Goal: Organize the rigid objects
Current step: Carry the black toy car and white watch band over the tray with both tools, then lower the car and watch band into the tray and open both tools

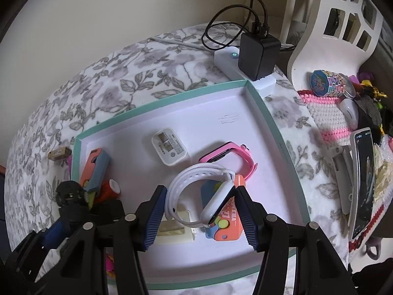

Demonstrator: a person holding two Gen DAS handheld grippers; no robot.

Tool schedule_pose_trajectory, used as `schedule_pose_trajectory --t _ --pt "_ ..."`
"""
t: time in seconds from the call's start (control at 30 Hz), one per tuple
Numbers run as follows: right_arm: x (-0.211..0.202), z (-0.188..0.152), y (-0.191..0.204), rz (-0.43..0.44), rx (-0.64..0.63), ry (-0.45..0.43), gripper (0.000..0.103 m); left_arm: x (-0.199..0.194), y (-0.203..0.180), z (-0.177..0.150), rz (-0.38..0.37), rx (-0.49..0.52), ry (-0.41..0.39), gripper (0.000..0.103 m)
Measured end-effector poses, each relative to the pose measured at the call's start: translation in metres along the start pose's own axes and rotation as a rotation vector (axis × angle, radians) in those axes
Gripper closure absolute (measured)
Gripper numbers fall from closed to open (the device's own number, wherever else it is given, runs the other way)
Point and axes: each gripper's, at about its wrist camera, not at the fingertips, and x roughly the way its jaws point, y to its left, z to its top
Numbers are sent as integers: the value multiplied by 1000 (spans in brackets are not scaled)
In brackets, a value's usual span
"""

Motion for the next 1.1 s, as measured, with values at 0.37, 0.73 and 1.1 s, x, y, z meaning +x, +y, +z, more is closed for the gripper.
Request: schedule_pose_trajectory --t 0.37,0.73,1.1 --pt "2 -1 5 -9 -19 4 42 9 6 -2 8 -14 27 65" --pt "5 -3 12 -19 -51 10 41 10 9 -2 10 -21 37 65" --pt "7 -4 9 -18 -32 17 34 10 11 -1 22 -23 38 65"
